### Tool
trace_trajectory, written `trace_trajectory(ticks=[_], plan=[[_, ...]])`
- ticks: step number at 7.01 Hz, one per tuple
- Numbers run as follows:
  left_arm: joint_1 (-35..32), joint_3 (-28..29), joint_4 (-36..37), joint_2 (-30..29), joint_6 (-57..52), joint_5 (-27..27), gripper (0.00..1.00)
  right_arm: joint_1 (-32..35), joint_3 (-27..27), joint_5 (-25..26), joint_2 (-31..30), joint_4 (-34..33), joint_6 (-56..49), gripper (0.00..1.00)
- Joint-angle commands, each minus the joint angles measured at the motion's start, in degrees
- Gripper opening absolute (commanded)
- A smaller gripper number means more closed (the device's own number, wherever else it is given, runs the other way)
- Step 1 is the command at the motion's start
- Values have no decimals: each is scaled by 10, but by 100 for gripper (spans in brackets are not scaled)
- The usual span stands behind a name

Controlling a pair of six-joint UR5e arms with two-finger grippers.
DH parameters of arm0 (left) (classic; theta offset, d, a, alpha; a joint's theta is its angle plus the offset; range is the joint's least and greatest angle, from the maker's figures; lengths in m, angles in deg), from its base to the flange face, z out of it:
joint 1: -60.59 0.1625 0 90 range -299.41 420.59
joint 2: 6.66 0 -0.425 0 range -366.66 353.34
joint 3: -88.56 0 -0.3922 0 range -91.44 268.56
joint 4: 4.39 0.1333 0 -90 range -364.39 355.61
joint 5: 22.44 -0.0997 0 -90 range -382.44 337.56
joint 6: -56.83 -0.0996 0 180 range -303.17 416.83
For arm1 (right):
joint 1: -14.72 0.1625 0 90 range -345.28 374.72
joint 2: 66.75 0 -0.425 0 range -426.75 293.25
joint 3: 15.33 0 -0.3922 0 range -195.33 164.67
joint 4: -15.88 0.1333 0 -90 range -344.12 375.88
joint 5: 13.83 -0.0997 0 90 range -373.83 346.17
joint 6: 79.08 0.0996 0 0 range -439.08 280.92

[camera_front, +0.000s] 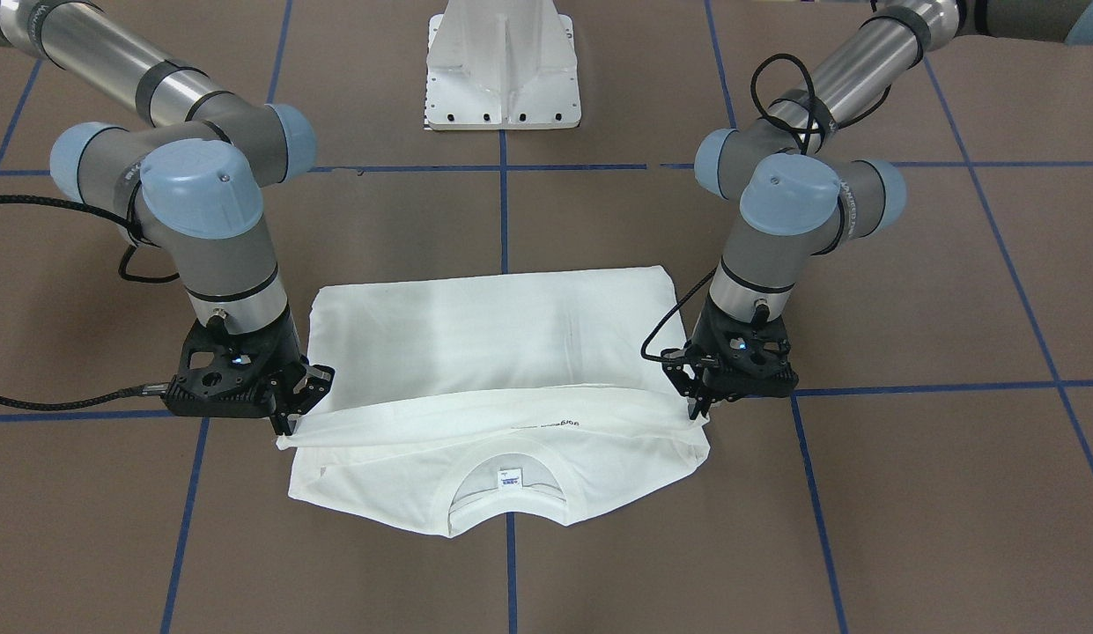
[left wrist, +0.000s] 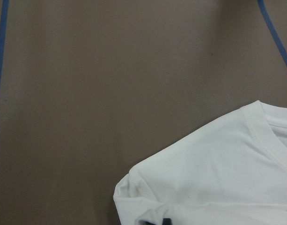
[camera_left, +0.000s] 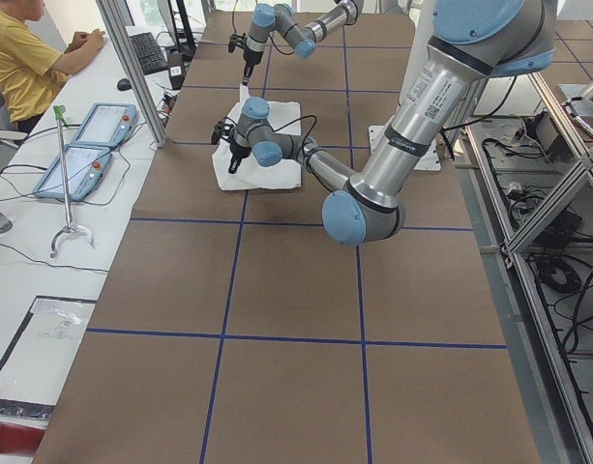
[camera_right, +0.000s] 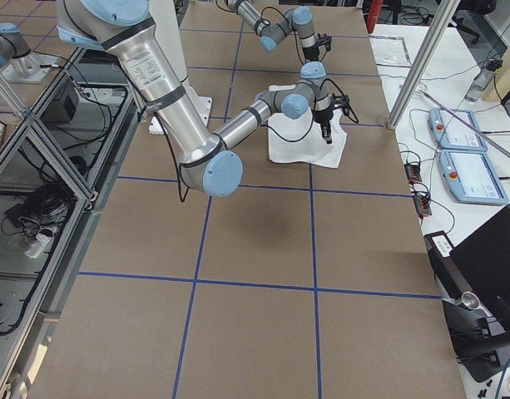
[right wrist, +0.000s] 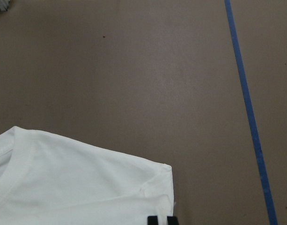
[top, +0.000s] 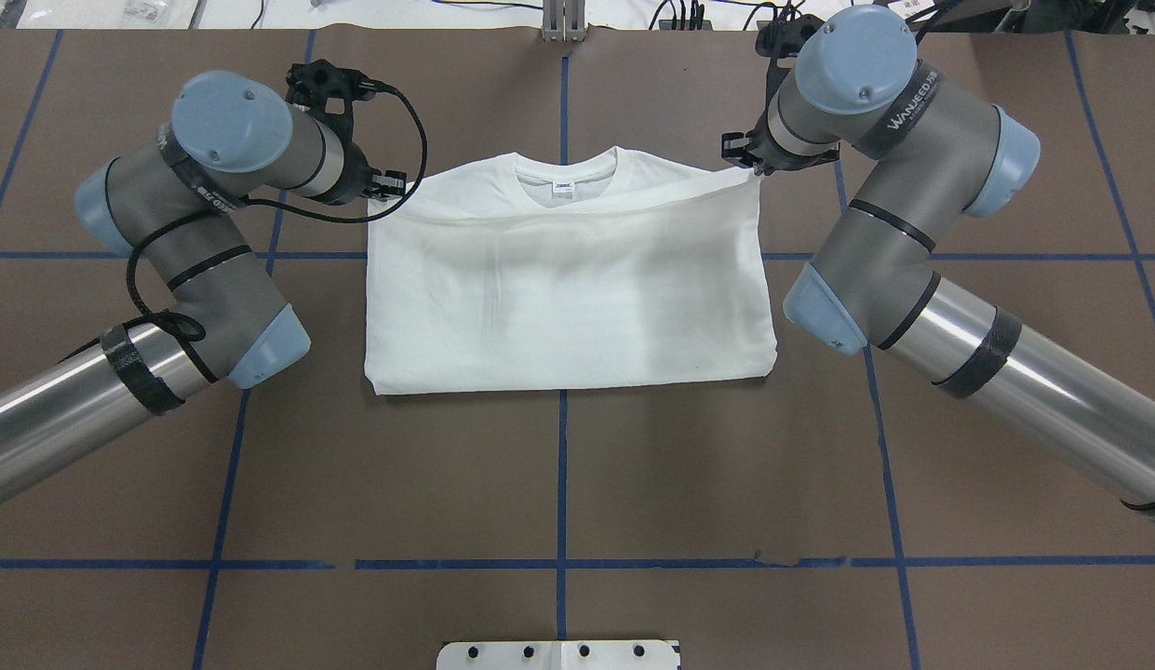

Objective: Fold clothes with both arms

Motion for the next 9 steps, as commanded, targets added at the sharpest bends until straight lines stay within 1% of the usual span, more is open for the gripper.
trace_trajectory(ticks=[1, 2, 3, 5, 6, 7, 8, 9], plan=[[-4, -16, -1, 5, -56, 3, 100, 0, 0, 2, 2, 1, -2, 100], [-3, -33, -3, 16, -55, 4, 100, 1, 1, 1, -2, 2, -5, 100], [5, -75, -3, 42, -49, 4, 100, 0, 5, 1, -1, 2, -3, 100], [54, -180, -13, 143, -2, 4, 100, 0, 15, 1, -4, 2, -1, 100], [95, -196, -31, 167, 46, 0, 100, 1, 17, 1, -5, 2, 2, 100], [130, -185, -53, 170, 80, -8, 89, 0, 17, 1, -5, 2, 2, 100], [137, -182, -58, 172, 102, -18, 79, 0, 17, 1, -5, 2, 2, 100], [144, -176, -58, 172, 113, -19, 75, 1, 17, 1, -5, 2, 2, 100]])
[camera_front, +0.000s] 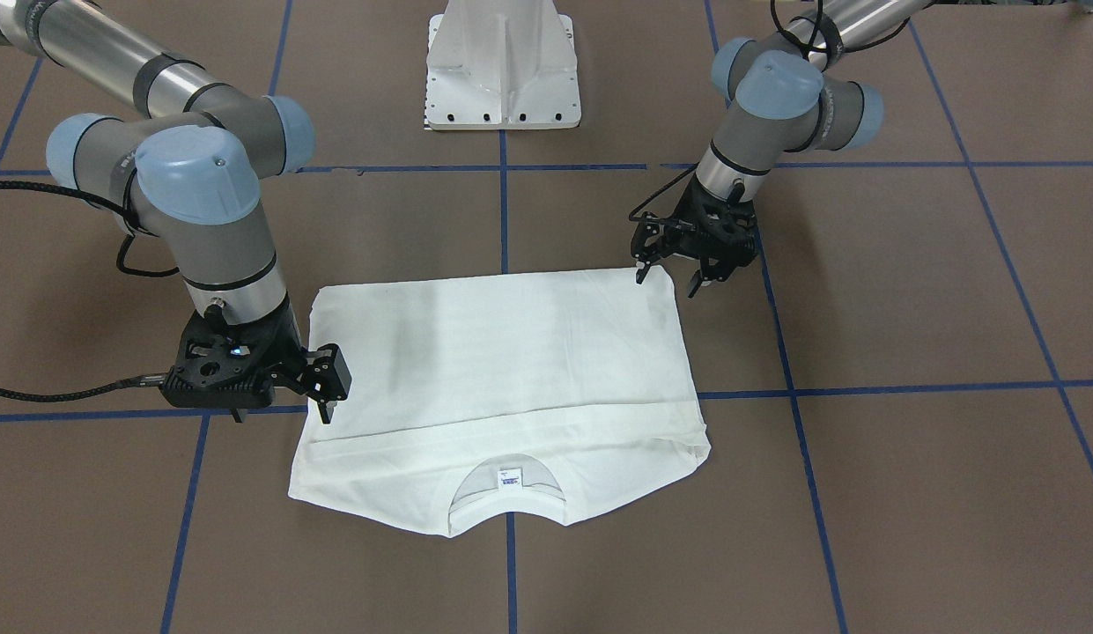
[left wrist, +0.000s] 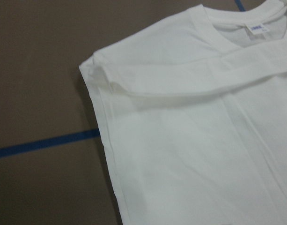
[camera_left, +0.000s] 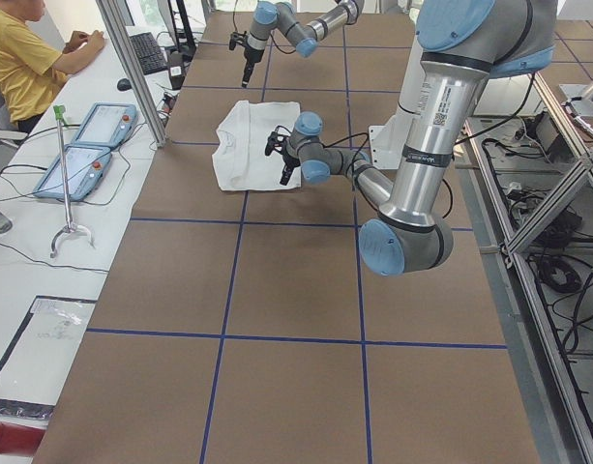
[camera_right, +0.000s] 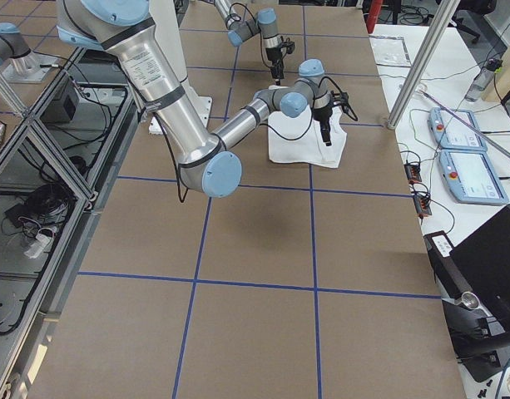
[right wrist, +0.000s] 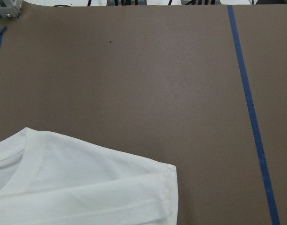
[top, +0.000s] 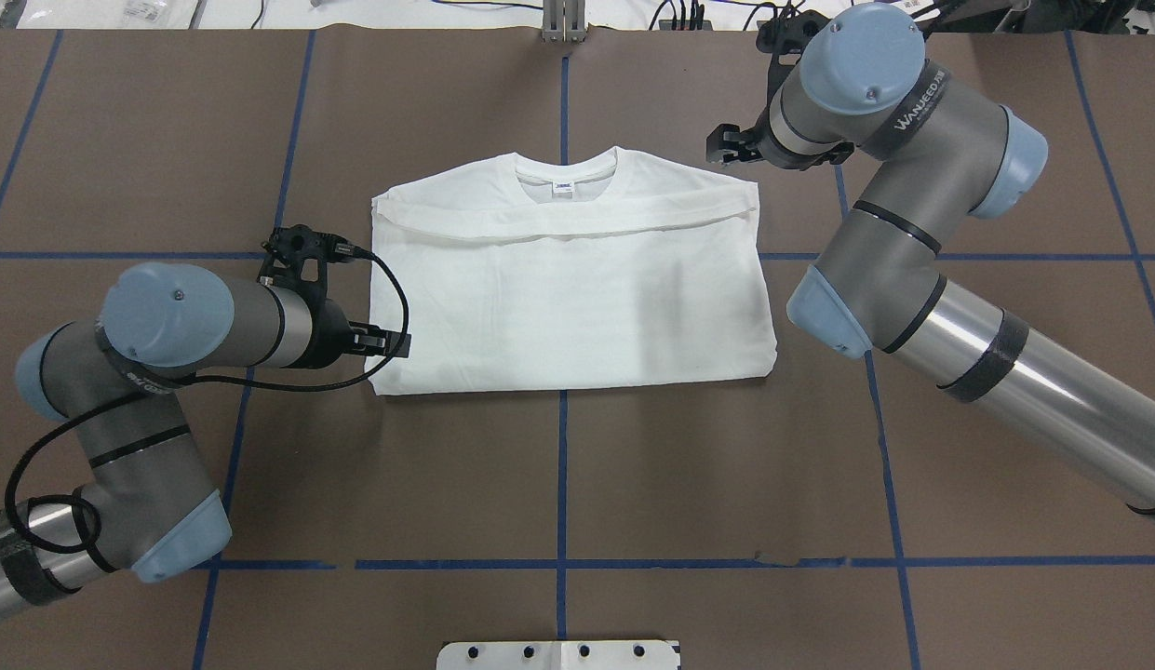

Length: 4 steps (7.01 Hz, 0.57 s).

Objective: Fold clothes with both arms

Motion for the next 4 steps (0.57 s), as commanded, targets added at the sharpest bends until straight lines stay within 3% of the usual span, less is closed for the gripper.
trace_trajectory(ticks=[1, 3, 4], plan=[[13, 6, -4, 4, 21, -5, 74, 1, 0, 0, 0, 0, 2, 100], [16, 11, -4, 3, 23, -6, 74, 1, 0, 0, 0, 0, 4, 100], [19, 11, -4, 4, 25, -6, 64, 0, 0, 0, 0, 0, 3, 100]])
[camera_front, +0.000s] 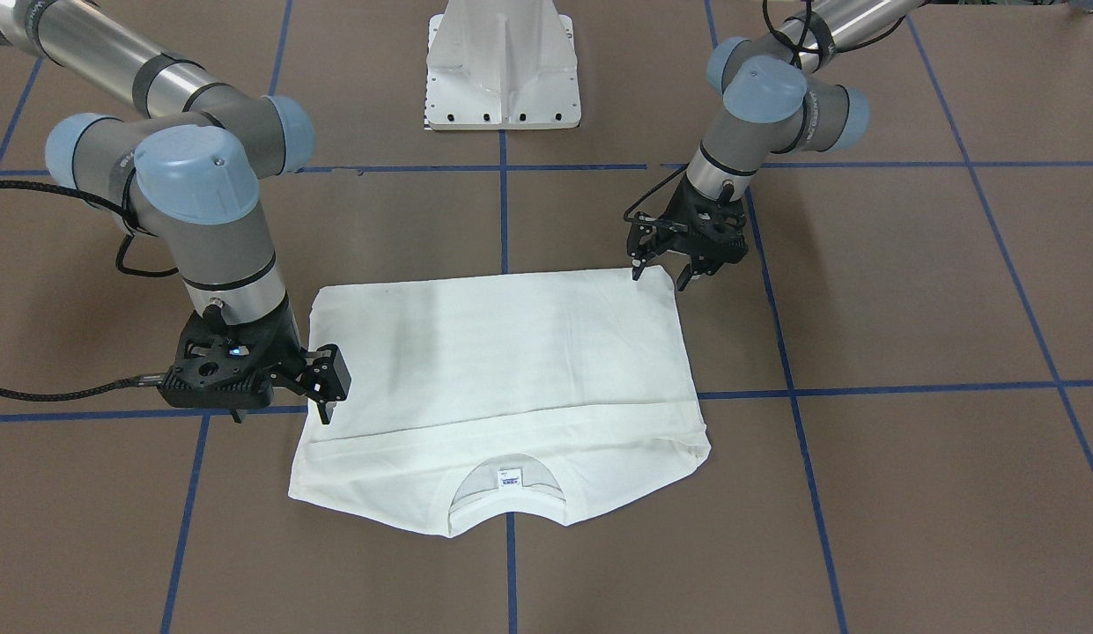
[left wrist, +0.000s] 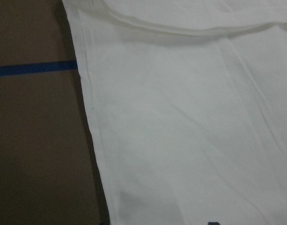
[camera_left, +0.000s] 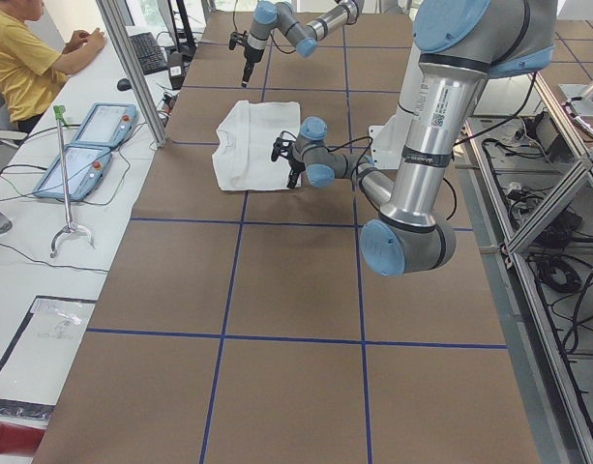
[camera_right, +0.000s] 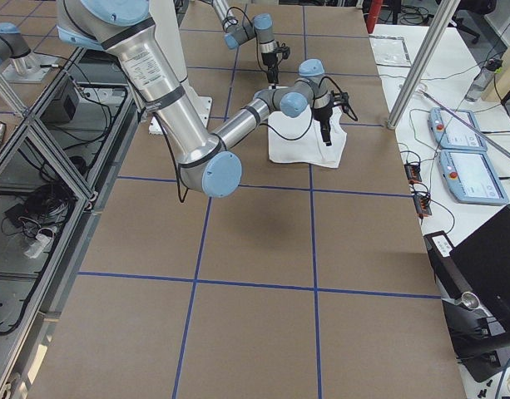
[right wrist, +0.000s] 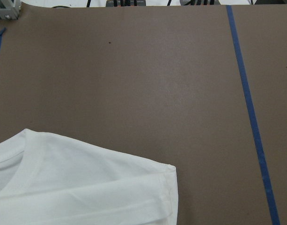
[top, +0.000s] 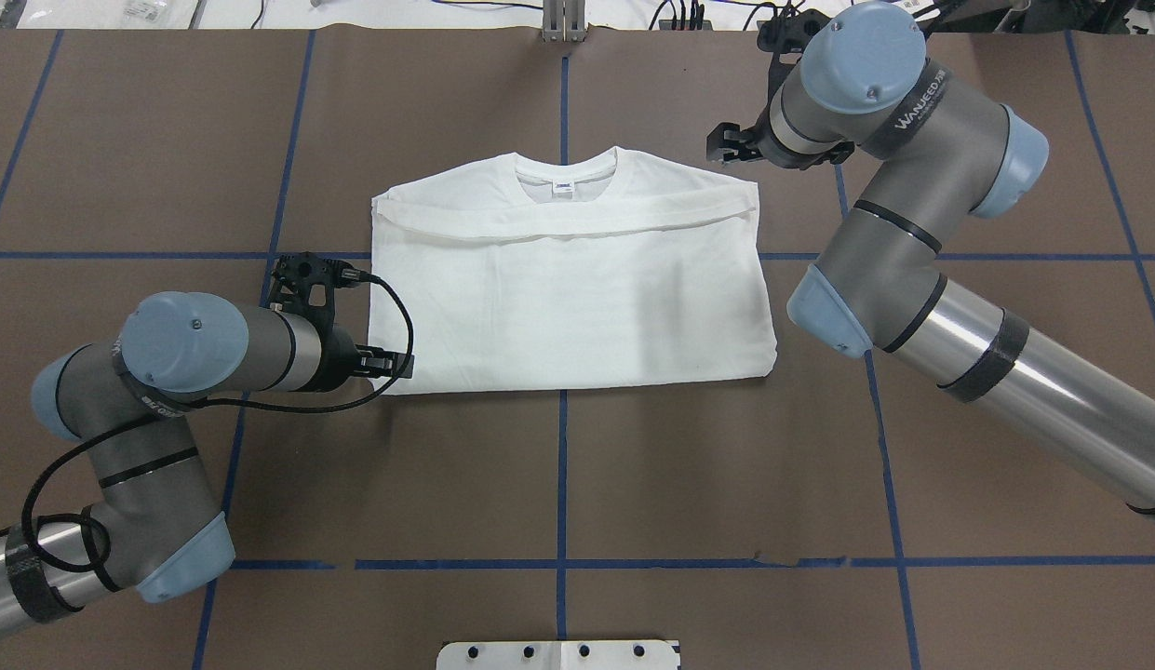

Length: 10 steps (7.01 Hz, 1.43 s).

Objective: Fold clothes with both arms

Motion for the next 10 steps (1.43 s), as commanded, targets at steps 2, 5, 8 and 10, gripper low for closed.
trace_trajectory(ticks=[2, 5, 8, 10], plan=[[12, 1, 0, 0, 30, -15, 12, 0, 0, 0, 0, 0, -1, 100], [13, -9, 1, 1, 25, -19, 0, -1, 0, 0, 0, 0, 1, 100], [-60, -51, 3, 71, -124, -19, 0, -1, 1, -1, 0, 0, 2, 100], [-176, 27, 1, 44, -245, -14, 0, -1, 1, 0, 0, 1, 2, 100]])
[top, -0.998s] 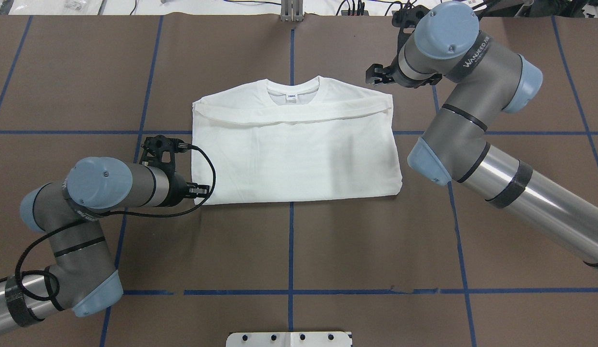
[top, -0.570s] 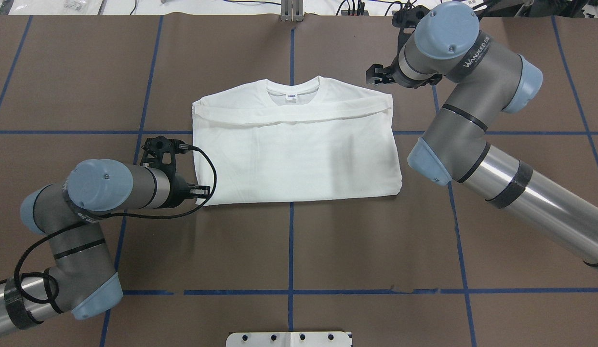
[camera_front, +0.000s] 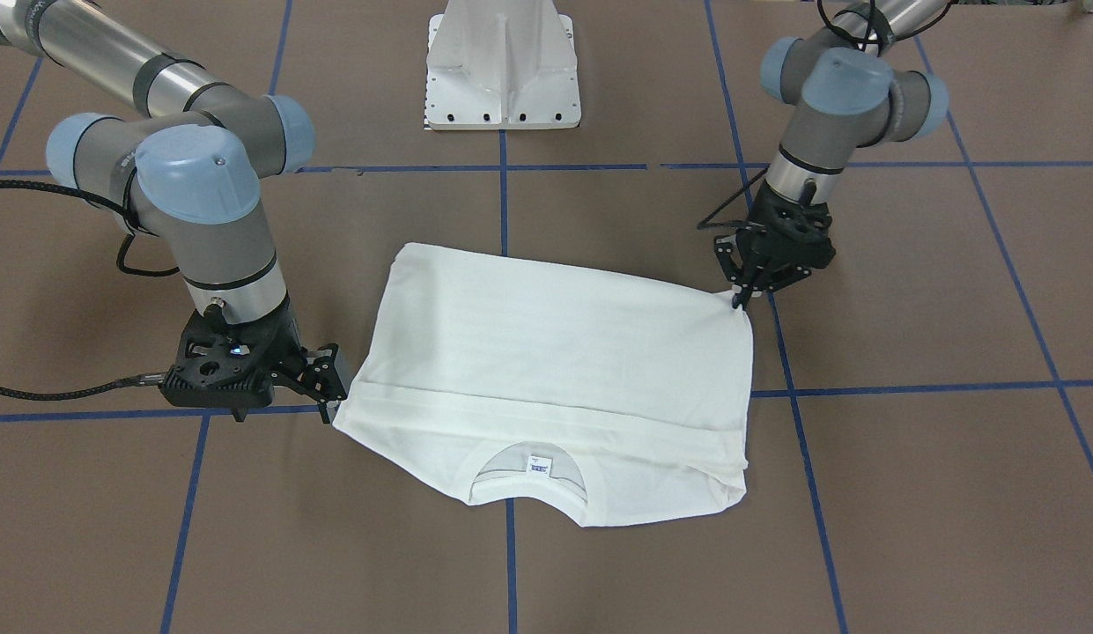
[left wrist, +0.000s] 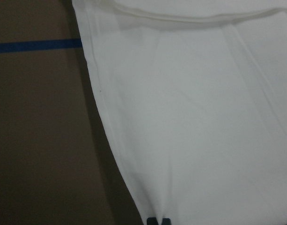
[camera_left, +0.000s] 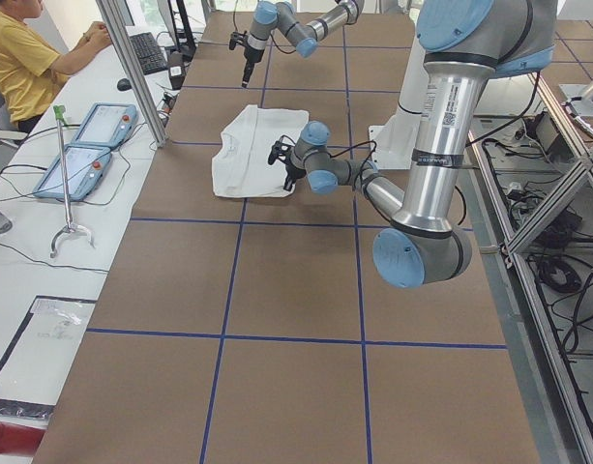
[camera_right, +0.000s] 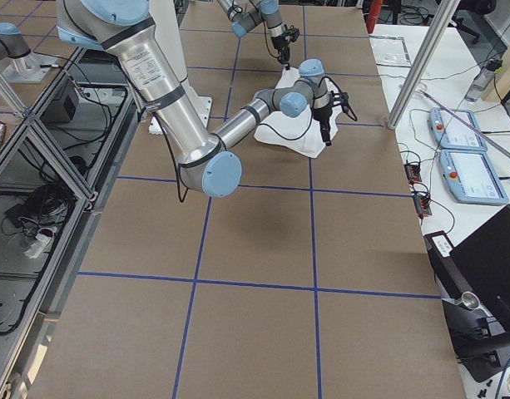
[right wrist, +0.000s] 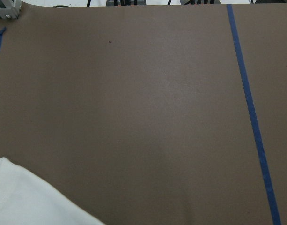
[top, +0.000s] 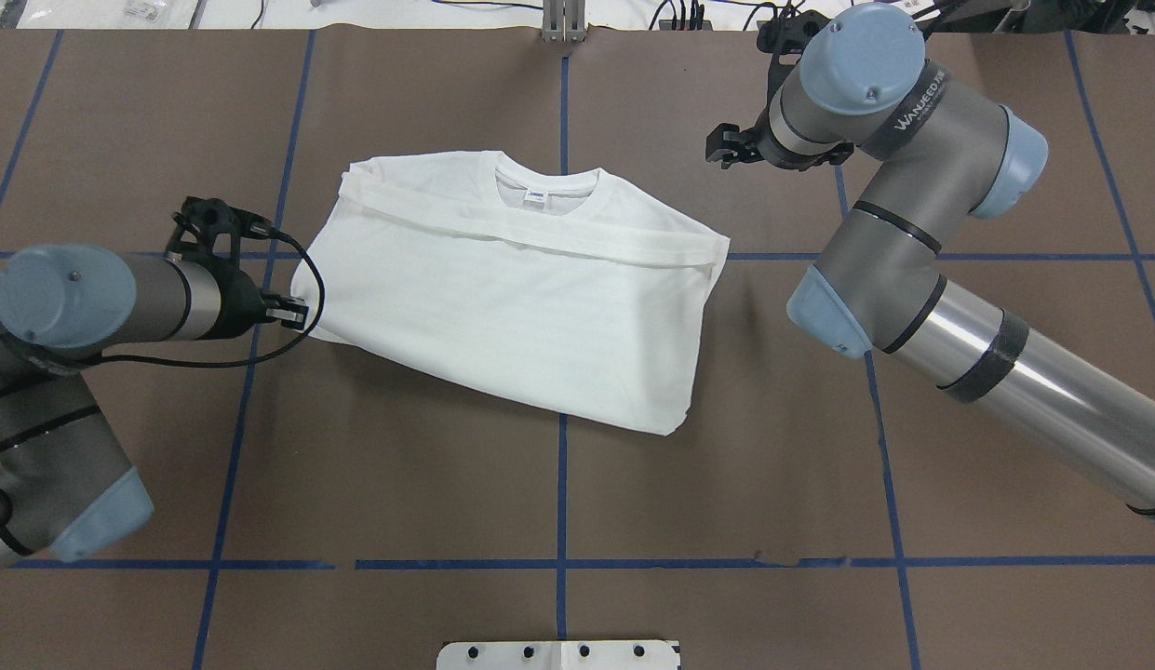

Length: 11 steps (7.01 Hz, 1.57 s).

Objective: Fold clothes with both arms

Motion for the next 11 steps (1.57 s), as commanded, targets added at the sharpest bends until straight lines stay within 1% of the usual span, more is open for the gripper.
trace_trajectory(ticks=[1, 2, 3, 4, 5, 6, 7, 8, 9, 10, 11], plan=[[-107, 116, 0, -80, -106, 4, 0, -3, 0, 0, 2, 0, 2, 100], [-120, 198, -1, -145, -109, 9, 0, -9, 4, 0, 4, 0, 4, 100], [-121, 283, -34, -196, -109, 10, 0, -19, 9, 0, 7, 1, 19, 100], [-122, 374, -112, -224, -106, 10, 0, -32, 9, 1, 15, 2, 35, 100], [-123, 415, -137, -243, -105, 10, 0, -46, 4, 5, 17, 37, 48, 100], [-128, 412, -146, -238, -110, 11, 99, -62, 0, 18, 19, 65, 74, 100], [-129, 407, -164, -235, -110, 12, 100, -81, -9, 43, 39, 65, 97, 100], [-129, 401, -168, -233, -109, 19, 100, -106, -62, 78, 94, 67, 131, 99], [-129, 386, -169, -219, -106, 33, 100, -123, -118, 96, 142, 76, 158, 96], [-129, 369, -169, -202, -106, 33, 100, -136, -183, 116, 151, 163, 168, 88], [-129, 368, -169, -201, -105, 33, 100, -141, -226, 126, 158, 202, 168, 82]])
